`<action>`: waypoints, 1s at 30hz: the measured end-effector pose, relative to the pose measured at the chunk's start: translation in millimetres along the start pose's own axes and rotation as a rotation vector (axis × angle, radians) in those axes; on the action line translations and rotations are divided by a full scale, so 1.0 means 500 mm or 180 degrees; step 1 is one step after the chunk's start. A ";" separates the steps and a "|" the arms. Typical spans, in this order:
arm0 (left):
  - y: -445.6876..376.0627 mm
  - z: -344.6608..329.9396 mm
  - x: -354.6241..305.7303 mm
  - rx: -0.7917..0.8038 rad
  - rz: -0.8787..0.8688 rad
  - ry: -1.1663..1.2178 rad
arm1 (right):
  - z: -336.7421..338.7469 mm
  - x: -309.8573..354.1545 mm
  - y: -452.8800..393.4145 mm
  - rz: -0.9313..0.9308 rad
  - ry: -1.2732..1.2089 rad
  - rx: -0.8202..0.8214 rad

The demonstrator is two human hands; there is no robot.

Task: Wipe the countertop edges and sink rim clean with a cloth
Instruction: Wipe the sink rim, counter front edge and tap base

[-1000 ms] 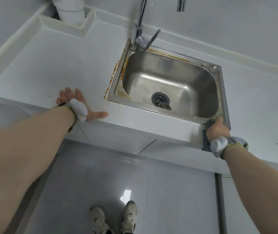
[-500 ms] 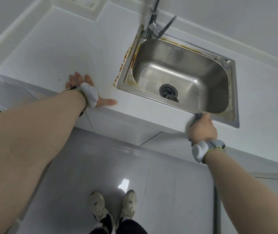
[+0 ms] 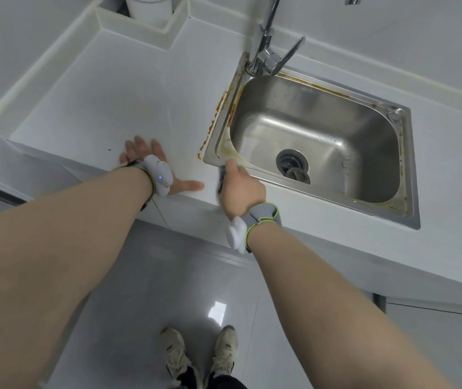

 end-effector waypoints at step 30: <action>-0.020 -0.044 -0.005 -0.0101 0.0083 0.0059 | 0.011 0.088 -0.269 0.0104 0.0080 0.0382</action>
Point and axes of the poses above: each hand's wrist, its own y-axis away from the middle knuckle, its own z-axis out of the back of the hand, x = y × z, the point moved 5 cm from there along -y, towards the middle knuckle, and after that the axes turned 9 degrees about y, right-handed, at the moved point
